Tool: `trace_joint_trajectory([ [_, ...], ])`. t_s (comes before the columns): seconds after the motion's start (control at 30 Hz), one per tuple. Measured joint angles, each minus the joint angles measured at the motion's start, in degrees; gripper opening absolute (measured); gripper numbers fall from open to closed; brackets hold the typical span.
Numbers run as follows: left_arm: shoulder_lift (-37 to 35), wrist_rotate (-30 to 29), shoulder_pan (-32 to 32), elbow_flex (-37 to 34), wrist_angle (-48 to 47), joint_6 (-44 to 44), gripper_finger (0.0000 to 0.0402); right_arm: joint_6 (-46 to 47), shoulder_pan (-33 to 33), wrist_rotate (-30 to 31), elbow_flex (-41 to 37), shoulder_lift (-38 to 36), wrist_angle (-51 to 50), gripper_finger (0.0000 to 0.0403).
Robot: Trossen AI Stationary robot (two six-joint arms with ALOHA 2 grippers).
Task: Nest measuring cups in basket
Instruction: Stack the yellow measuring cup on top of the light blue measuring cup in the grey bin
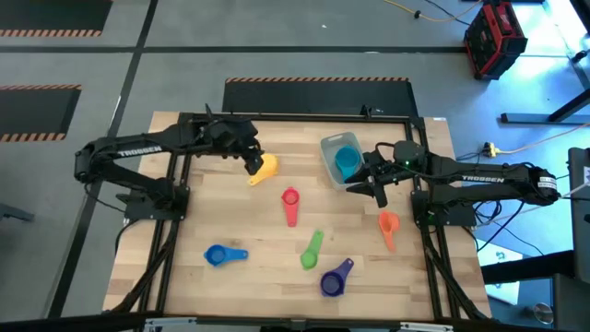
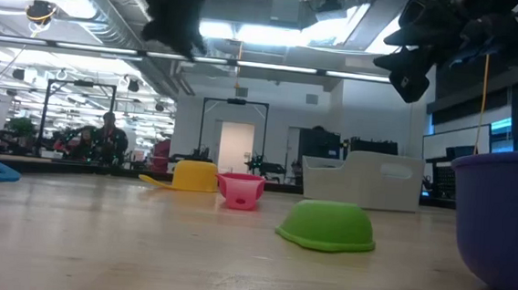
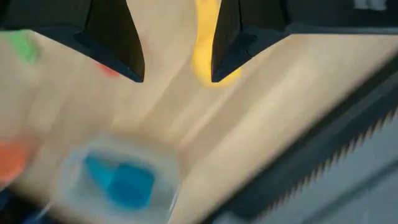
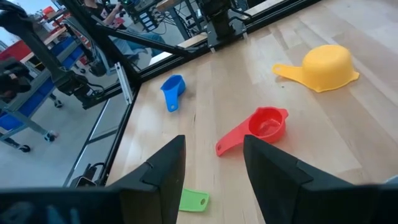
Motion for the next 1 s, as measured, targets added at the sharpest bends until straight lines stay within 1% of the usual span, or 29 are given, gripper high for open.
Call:
trace_joint_trajectory([
  [0.13,3.14,0.9,-0.04,0.73,-9.64,-5.09,0.0179,0.02,0.0,0.04,0.0,0.0,-0.09,0.0168],
  [0.27,6.62,4.19,-0.04,-0.27,-12.76,-7.92,0.0179,0.02,0.0,0.04,0.0,0.0,-0.12,0.0168],
  [0.43,12.01,7.87,-0.04,-0.5,-12.65,-8.25,0.0179,0.0,0.0,0.04,0.0,0.0,-0.15,0.0168],
  [0.57,16.77,8.21,-0.04,-0.52,-12.87,-8.26,0.0179,-0.03,0.0,0.06,0.0,0.0,-0.15,0.0168],
  [0.73,22.21,11.39,0.55,-0.52,-12.9,-7.84,0.0179,-0.02,0.0,0.06,0.0,0.0,-0.15,0.0168],
  [1.0,28.06,12.34,1.91,-0.57,-12.89,-4.62,0.0179,-0.11,0.0,0.08,0.0,0.0,-0.15,0.0168],
])
